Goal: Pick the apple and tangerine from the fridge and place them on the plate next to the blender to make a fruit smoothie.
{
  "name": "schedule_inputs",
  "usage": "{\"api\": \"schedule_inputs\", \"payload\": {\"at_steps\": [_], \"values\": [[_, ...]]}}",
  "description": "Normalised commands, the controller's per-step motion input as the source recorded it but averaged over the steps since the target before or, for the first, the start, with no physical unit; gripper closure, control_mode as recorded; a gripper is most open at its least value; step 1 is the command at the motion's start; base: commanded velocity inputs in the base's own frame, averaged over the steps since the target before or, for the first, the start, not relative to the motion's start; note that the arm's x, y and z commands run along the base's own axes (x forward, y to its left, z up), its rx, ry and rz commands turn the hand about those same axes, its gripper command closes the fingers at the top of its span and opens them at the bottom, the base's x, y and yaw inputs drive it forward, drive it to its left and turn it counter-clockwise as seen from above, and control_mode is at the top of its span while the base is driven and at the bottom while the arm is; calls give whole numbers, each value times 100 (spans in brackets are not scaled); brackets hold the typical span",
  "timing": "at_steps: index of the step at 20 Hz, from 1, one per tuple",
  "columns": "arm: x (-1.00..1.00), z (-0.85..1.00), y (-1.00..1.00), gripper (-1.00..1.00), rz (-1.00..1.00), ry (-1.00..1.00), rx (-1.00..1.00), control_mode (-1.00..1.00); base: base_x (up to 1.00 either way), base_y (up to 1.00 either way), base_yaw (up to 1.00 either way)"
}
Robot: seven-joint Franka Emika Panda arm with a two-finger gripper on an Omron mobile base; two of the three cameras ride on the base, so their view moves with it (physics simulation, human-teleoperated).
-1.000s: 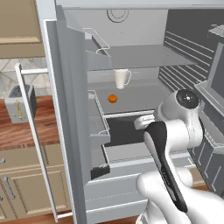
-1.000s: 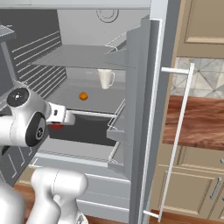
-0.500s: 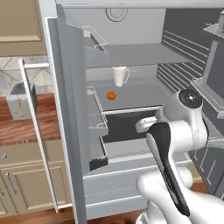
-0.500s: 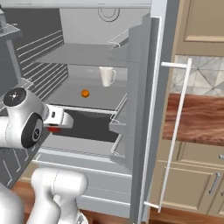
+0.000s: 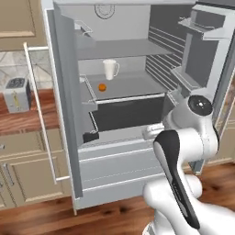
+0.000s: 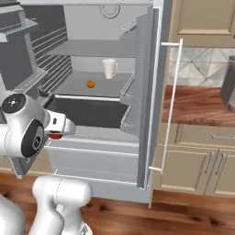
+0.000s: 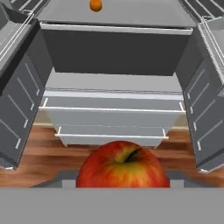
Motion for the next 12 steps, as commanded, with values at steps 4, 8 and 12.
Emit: {"api": "schedule_inputs", "payload": {"at_steps": [4,8,12], "values": [[0,0,0,100,0,0,0,100,-54,-3,-65],[0,0,0,100,0,0,0,100,-47,-1,-79],[0,0,0,100,0,0,0,100,-39,0,-82]]}}
